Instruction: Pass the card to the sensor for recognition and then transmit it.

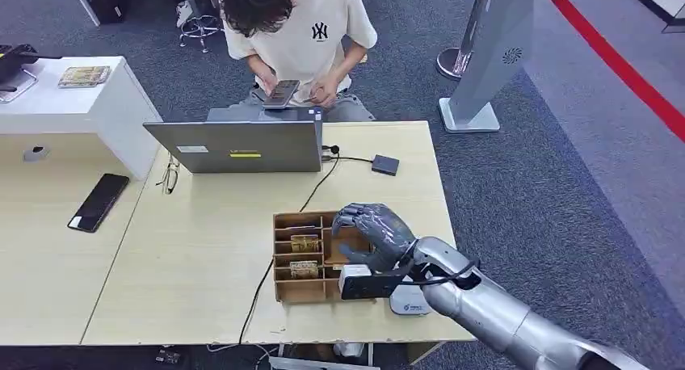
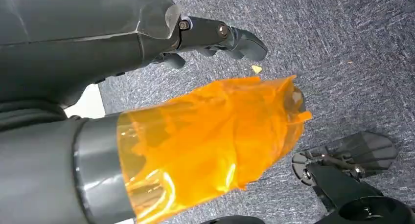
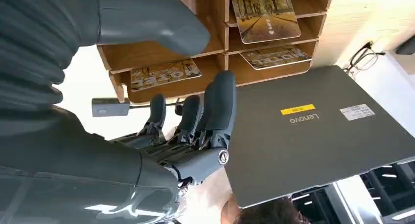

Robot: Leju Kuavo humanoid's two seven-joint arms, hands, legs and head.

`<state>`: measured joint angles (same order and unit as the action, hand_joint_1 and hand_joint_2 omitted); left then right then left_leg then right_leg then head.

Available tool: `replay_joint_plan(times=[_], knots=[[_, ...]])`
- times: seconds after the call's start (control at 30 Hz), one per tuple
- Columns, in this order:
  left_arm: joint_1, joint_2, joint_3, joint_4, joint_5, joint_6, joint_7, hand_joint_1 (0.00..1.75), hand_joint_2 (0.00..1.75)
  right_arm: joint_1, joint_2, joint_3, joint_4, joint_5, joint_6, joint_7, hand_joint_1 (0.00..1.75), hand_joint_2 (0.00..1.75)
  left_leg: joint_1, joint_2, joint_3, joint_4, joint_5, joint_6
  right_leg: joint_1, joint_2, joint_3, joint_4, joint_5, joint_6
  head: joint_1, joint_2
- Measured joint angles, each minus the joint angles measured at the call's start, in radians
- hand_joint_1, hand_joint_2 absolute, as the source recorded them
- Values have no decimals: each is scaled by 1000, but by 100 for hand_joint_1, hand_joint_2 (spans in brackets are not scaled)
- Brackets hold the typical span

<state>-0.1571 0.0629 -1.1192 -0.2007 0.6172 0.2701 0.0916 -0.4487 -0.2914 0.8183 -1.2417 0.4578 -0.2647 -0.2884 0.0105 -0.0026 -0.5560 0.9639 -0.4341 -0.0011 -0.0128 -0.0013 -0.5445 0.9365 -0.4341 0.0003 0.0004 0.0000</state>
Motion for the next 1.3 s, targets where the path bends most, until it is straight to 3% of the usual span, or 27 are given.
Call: replay_joint_plan(times=[0.27, 0.37, 0.43, 1.07, 1.3], knots=[[0, 0, 8, 0, -1, 0, -1, 0, 0, -14, 0, 4, 0, 10, -33, 3, 93, 175, 0, 0, 0, 0, 0, 0, 0, 0, 0, 0, 0, 0, 0, 0], [0, -1, 9, 0, -1, 0, -2, 0, 0, -19, 0, 3, 0, 10, -36, 3, 86, 175, 0, 0, 0, 0, 0, 0, 0, 0, 0, 0, 0, 0, 0, 0], [0, -2, 9, 0, -1, 0, -4, 0, 0, -21, 0, 3, 0, 10, -37, 3, 94, 175, 0, 0, 0, 0, 0, 0, 0, 0, 0, 0, 0, 0, 0, 0], [0, -5, 9, 0, -7, -1, -3, 0, 0, -26, 0, 3, 2, 32, -49, 10, 96, 175, 0, 0, 0, 0, 0, 0, 0, 0, 0, 0, 0, 0, 0, 0], [0, -5, 10, 0, -10, -2, 1, 0, 0, -28, 1, 9, 21, 31, -35, 15, 79, 175, 0, 0, 0, 0, 0, 0, 0, 0, 0, 0, 0, 0, 0, 0]])
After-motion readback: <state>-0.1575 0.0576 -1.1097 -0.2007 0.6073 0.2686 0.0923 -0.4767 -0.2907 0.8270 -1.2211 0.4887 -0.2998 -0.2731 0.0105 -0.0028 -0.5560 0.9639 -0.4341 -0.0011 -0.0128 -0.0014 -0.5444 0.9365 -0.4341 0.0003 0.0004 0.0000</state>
